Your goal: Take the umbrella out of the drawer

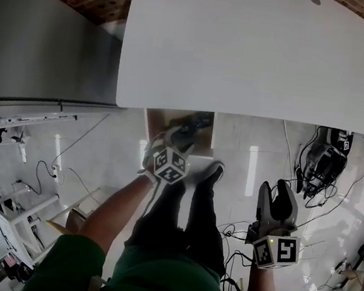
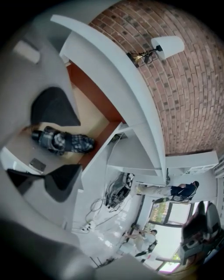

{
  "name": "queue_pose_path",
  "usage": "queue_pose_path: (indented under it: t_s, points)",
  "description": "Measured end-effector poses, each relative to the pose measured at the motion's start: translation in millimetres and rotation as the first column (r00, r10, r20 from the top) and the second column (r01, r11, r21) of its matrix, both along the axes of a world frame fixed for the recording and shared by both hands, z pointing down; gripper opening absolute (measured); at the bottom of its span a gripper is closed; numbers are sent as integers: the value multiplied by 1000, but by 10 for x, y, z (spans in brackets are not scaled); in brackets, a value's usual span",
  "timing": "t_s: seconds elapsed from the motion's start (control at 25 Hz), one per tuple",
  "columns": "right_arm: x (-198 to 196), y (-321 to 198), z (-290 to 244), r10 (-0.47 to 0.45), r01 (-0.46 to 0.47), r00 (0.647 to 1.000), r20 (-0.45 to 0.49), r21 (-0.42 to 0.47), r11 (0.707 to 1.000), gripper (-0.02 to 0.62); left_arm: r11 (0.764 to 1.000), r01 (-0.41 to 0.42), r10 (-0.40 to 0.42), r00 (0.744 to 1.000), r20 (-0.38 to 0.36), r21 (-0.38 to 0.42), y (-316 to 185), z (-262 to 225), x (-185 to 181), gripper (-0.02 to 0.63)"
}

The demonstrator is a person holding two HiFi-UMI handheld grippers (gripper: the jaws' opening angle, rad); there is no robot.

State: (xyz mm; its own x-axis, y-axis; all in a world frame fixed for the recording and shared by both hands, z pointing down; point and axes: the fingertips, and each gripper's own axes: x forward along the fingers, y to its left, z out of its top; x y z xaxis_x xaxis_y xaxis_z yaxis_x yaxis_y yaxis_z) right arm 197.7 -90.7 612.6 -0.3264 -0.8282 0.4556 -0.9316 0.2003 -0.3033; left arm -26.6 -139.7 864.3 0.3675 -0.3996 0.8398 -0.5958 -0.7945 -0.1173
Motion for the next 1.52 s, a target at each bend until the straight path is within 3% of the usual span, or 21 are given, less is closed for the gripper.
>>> queue_pose_path:
  t_s: [0.64, 1.04, 1.24, 1.36, 1.52]
  points:
    - [82, 33, 730, -25, 21, 999, -27, -120, 993, 172, 995, -42, 52, 992, 113, -86, -325, 1263, 1, 291]
    - [274, 219, 1064, -38, 18, 995, -94, -204, 979, 172, 988, -61, 90, 973, 213, -140, -479, 1952, 26, 312]
    - [341, 283, 1103, -27, 1, 993, -114, -220, 976, 172, 989, -80, 111, 955, 274, -124, -551, 2121, -25, 313]
    - [365, 294, 1139, -10, -18, 993, -121, -232, 973, 172, 990, -95, 118, 958, 263, -102, -563, 2126, -7, 297]
    - [287, 329, 1160, -23, -5, 993, -113, -240, 971, 172, 988, -108, 134, 958, 253, -113, -540, 2097, -23, 210]
